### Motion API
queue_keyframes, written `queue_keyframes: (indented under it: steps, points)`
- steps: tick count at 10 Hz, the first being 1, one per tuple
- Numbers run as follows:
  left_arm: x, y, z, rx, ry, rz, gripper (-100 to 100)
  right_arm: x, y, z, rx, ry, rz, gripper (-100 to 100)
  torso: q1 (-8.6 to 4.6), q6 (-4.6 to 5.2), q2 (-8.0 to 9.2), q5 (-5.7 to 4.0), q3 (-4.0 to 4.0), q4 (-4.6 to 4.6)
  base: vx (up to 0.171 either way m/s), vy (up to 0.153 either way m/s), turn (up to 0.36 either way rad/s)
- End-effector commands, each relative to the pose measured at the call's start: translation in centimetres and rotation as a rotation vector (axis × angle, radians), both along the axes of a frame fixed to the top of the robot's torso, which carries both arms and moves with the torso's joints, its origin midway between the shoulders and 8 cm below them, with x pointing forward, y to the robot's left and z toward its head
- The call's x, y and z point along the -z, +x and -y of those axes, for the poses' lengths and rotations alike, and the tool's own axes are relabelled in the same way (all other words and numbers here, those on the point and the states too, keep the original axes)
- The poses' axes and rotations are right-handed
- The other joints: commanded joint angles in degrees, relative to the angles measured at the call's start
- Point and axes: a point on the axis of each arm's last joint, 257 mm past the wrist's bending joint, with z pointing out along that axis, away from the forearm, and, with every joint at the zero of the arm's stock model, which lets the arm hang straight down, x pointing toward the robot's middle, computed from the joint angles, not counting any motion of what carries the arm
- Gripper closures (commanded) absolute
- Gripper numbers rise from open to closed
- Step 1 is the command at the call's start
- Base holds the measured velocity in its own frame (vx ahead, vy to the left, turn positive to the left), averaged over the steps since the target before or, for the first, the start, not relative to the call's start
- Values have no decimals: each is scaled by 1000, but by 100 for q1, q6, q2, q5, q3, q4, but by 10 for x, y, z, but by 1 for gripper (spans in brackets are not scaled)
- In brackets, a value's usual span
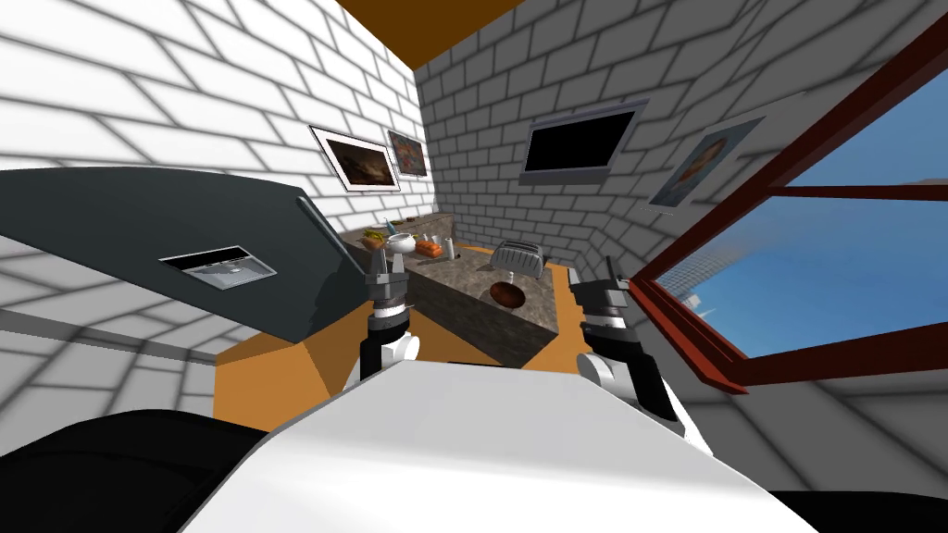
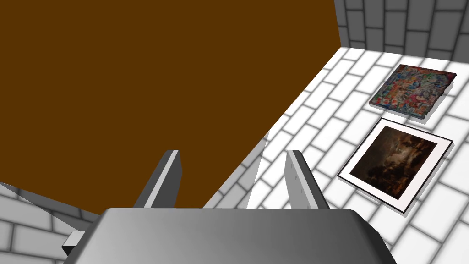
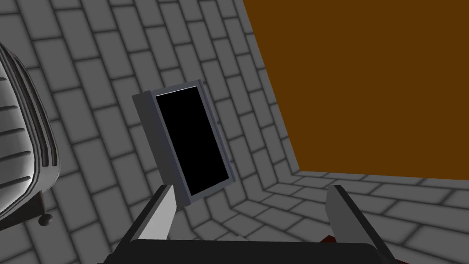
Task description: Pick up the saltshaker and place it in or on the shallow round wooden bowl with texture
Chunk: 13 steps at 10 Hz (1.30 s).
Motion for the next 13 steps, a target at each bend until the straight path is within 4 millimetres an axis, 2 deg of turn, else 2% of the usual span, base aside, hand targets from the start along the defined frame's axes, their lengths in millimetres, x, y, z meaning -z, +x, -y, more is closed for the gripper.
queue_keyframes:
  steps: [1,4,5,6,7,8,9,10,11,12,13]
  points:
    - [0,0,0,0,0,0,0,5,4,5,-14,24,-20,-100,0,0,0,0,0,0,-2,115,21]
    - [0,0,0,0,0,0,0,22,16,23,-42,66,-95,-100,-17,2,5,-2,3,1,-6,92,47]
    - [0,0,0,0,0,0,0,22,16,24,-45,76,-94,-100,-16,0,1,-3,1,0,9,78,29]
    - [0,0,0,0,0,0,0,33,22,35,-54,94,-138,-100,-19,2,0,-3,0,0,-9,114,61]
    - [0,0,0,0,0,0,0,33,22,35,-58,107,-137,-100,-9,1,4,-2,2,1,5,100,25]
    - [0,0,0,0,0,0,0,44,28,47,-65,127,-184,-100,-11,2,1,-1,1,1,24,119,82]
    - [0,0,0,0,0,0,0,44,28,48,-69,142,-183,-100,-5,0,-4,-1,-3,-1,23,94,28]
    - [0,0,0,0,0,0,0,56,34,61,-72,164,-232,-100,-12,2,-5,-1,-3,-1,30,101,75]
    - [0,0,0,0,0,0,0,56,34,61,-77,181,-231,-100,-12,0,-9,-2,-5,-2,19,86,33]
    - [0,0,0,0,0,0,0,69,39,75,-77,206,-283,-100,-16,2,-5,-2,-3,-1,0,111,72]
    - [0,0,0,0,0,0,0,69,39,76,-82,224,-281,-100,-8,1,0,-2,0,0,2,95,39]
